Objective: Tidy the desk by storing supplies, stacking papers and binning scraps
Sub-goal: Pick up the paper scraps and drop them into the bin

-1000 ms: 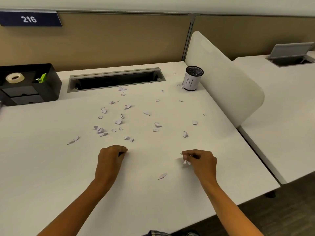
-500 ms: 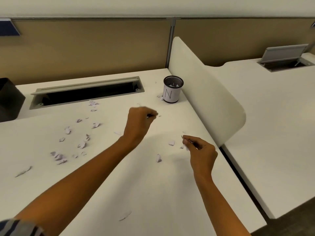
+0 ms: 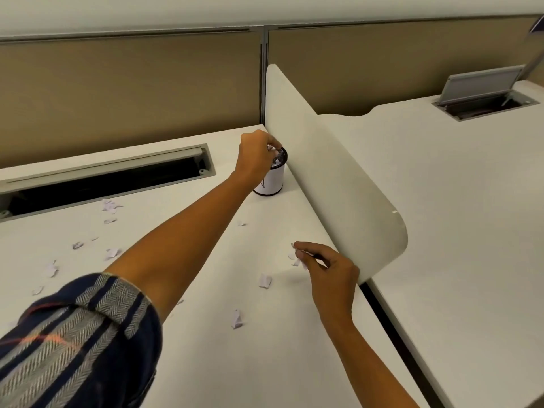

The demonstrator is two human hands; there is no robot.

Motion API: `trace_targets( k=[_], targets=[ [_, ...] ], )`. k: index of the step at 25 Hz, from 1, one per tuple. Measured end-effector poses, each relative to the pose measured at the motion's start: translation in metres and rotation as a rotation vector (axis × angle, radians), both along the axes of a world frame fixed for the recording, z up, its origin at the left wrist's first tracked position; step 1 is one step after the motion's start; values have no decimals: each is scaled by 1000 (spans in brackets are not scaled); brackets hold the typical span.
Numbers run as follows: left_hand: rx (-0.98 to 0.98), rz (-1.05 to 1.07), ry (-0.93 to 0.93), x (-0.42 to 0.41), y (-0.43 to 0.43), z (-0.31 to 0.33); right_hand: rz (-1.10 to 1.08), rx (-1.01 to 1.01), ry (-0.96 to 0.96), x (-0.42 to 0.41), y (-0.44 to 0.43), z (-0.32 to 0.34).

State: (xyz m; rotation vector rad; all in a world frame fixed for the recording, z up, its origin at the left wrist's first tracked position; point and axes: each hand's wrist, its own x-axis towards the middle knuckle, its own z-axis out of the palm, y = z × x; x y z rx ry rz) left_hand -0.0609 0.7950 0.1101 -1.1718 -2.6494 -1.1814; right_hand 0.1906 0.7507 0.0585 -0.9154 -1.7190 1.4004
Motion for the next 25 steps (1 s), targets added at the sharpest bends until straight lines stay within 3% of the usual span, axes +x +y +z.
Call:
trace_targets(
  k=[8, 14, 17, 25],
  targets=[
    [127, 139, 110, 31, -64, -28, 18, 71, 15, -35, 28, 7],
    [-108, 76, -31, 88, -152, -97, -20, 293, 101, -118, 72, 51],
    [-231, 86, -16, 100, -174, -120, -16, 396, 100, -161, 93, 64],
    [-301, 79, 0, 103, -180, -129, 103, 467, -144, -198, 108, 54]
  ],
)
